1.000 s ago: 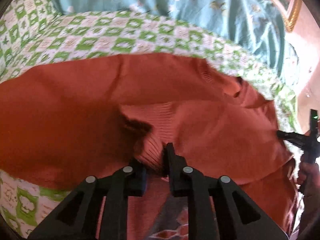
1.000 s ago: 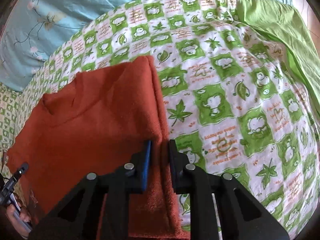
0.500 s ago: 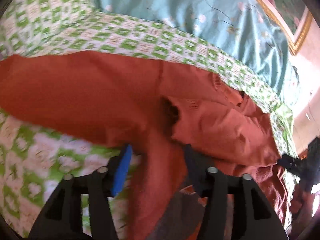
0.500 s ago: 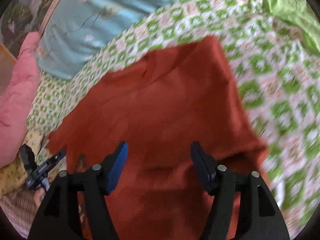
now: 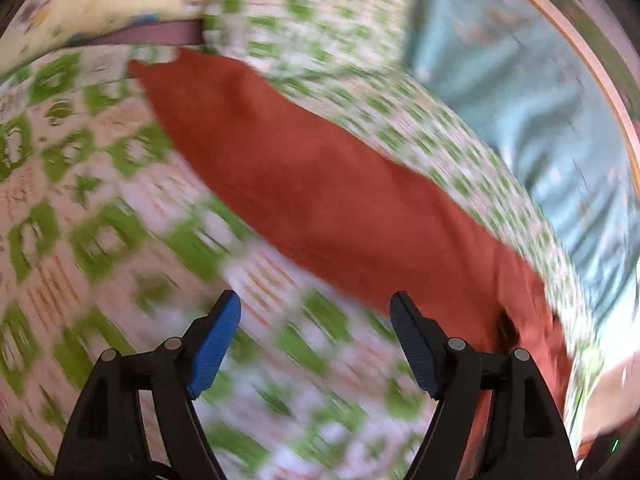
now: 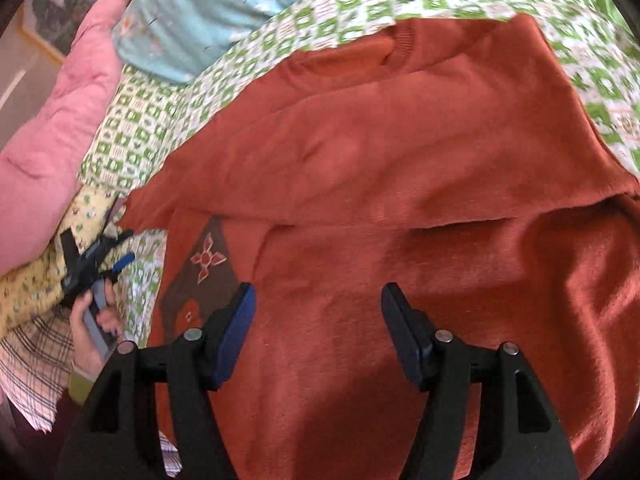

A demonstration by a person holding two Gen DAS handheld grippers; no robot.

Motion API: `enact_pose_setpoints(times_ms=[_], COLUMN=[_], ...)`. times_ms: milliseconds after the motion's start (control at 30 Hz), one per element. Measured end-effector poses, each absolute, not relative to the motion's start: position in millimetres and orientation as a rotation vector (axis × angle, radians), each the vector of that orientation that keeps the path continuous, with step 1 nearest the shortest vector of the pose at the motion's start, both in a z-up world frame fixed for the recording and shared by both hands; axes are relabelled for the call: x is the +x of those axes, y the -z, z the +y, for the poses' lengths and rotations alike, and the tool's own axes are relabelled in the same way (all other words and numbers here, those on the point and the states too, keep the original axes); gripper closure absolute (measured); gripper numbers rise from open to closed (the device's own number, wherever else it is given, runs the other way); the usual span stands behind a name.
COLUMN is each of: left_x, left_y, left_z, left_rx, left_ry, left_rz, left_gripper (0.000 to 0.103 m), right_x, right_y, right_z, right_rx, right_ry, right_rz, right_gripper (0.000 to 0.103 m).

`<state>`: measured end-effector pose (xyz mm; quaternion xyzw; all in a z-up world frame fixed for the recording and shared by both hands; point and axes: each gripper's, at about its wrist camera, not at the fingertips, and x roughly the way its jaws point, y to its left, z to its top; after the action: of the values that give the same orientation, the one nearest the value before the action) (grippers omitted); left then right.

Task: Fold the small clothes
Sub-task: 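Carry the sleeve across the sweater front and open the left gripper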

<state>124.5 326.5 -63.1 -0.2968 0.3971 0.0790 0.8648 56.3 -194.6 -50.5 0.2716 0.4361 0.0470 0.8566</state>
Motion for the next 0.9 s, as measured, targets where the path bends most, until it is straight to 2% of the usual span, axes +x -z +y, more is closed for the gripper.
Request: enact_pose_setpoints(times_ms=[267,367,400,433,500,600,733,900], left_x=[167.3,185.2,189.5,192.9,199.9,196.1,188.6,184.7], left_y=[67.0,66.9,66.6,65.6,63.2,52.9,22.5,-20.2], left_z=[412.0,427.3,428.2,431.2,431.0,419.8,370.5,251.6], left_rx=[-0.758,-0.746,-0.733,-0.709,-0.649,-0.600,-0.516,-0.398], left_ry=[-0.278,-0.312,-0.325,-0.342,-0.373,-0.348,-0.233,0.021], left_rz=[0.742,0.716,0.712,0.711,0.725,0.695,0.652,0.613], left_gripper=[0.026,0.031,0.044,0.067,0.089,0.096,0.098,0.099], right_x=[62.4,63.4,63.6,63.4,62.4,61.6,54.5,41.8], right_y=[40.4,40.1,39.9,40.3,42.2,43.2,39.6,35.8], right_z=[-174.9,-171.2,-170.5,-169.6,-170.0,-173.7,-185.0,-204.4], right_rx=[0.528,0.523,0.521,0.519,0.516,0.517,0.519,0.546], right_ry=[-0.163,-0.170,-0.173,-0.175,-0.178,-0.173,-0.164,-0.140], right_rz=[0.915,0.915,0.915,0.915,0.914,0.910,0.877,0.841], right_gripper=[0.037,0.037,0.037,0.037,0.037,0.037,0.037,0.037])
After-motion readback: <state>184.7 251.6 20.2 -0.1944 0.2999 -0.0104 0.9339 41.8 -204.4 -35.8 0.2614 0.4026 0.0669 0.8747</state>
